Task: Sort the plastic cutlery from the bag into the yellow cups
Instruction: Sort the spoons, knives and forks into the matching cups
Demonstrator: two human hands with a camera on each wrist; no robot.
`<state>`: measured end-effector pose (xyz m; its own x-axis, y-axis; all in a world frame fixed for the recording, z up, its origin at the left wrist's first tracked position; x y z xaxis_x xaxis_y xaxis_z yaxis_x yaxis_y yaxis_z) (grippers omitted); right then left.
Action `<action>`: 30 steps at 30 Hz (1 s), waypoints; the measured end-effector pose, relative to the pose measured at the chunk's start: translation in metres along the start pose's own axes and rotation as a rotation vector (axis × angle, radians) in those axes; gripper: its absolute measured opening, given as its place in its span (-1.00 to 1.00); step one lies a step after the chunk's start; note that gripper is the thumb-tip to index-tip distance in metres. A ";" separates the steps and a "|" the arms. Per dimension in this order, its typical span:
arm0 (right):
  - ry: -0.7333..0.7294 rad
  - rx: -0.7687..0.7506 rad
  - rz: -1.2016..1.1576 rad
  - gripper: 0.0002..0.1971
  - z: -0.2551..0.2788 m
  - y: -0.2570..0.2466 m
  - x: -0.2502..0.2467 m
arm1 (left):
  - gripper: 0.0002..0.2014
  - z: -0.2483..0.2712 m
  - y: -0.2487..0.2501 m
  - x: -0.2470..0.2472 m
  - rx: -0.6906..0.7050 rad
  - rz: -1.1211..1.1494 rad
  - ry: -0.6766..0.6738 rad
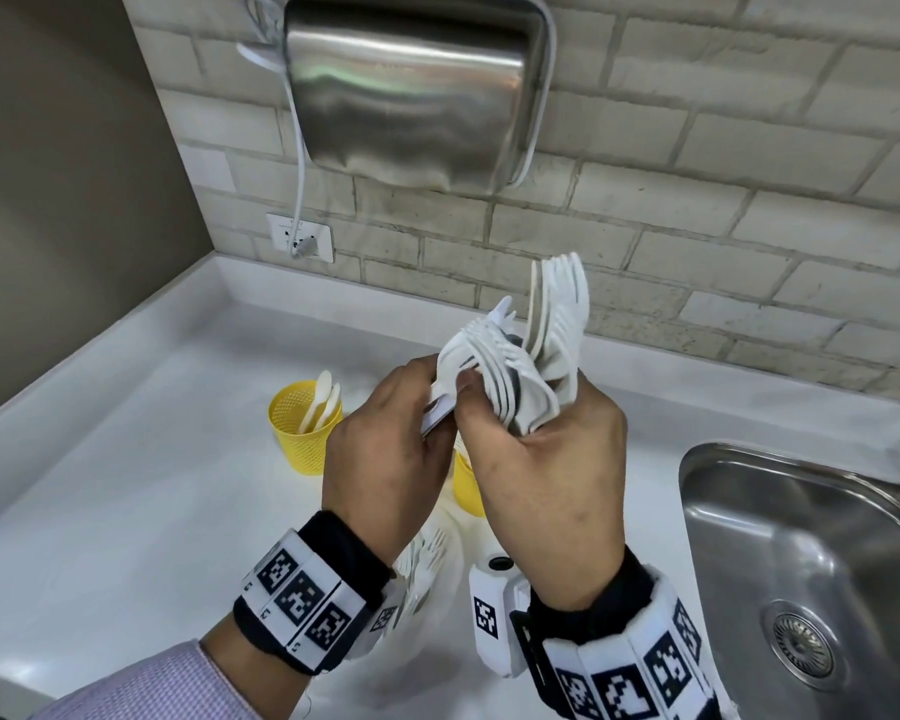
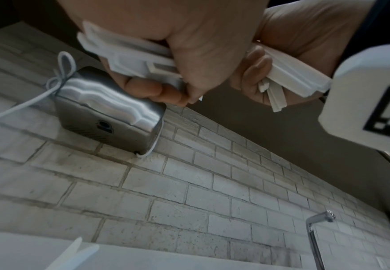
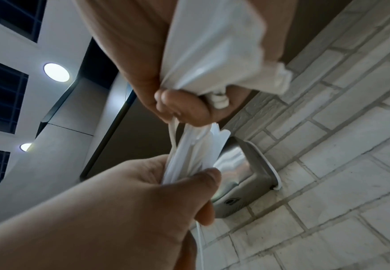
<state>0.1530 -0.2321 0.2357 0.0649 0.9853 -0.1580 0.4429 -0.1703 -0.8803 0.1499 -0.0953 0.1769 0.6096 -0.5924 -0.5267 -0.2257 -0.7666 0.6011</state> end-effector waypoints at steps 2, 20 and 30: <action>0.044 -0.004 -0.048 -0.83 -0.001 -0.002 -0.003 | -0.70 -0.001 -0.004 0.001 -0.015 0.033 0.006; 0.136 0.148 -0.285 -0.71 -0.013 0.015 -0.019 | -0.76 -0.004 -0.002 -0.003 0.002 -0.065 0.030; 0.241 0.298 -0.864 -0.92 -0.041 0.036 -0.042 | -0.89 -0.006 -0.011 -0.002 -0.170 0.292 -0.019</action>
<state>0.2025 -0.2787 0.2288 0.0185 0.7423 0.6698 0.1795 0.6566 -0.7326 0.1557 -0.0844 0.1750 0.5230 -0.7869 -0.3275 -0.2581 -0.5124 0.8190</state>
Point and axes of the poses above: each hand's wrist, its own z-axis away from the middle knuckle, its own x-axis out of the palm, y = z × x, the point moved 6 cm from there along -z, towards the middle knuckle, and after that the axes turned 2 degrees about x, right-handed, at the moved point
